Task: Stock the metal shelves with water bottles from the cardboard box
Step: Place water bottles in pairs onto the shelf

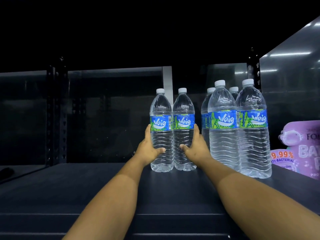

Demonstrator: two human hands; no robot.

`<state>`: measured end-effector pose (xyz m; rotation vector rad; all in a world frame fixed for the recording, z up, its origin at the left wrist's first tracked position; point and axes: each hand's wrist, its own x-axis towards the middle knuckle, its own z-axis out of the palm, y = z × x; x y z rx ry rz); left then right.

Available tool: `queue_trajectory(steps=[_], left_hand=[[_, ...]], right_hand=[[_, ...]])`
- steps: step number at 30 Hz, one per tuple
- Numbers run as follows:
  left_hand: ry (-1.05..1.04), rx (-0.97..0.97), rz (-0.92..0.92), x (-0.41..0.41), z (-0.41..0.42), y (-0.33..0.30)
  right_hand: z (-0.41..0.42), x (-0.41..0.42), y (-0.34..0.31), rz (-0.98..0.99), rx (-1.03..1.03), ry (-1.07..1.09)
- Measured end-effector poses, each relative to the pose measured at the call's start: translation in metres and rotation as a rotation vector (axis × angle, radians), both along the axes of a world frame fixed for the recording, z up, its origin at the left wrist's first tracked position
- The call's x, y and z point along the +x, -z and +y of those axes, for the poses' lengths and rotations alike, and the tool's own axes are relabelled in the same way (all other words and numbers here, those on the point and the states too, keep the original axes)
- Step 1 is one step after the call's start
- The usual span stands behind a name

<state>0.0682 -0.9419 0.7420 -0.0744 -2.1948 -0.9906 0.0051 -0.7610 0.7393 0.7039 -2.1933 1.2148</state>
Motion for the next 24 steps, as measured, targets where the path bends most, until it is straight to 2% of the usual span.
queue_trajectory(steps=[24], left_hand=[[-0.052,-0.098,-0.017,-0.0053,-0.0054,0.0005]], right_hand=[[0.0045,-0.0031,0.0040,-0.068,0.014,0.011]])
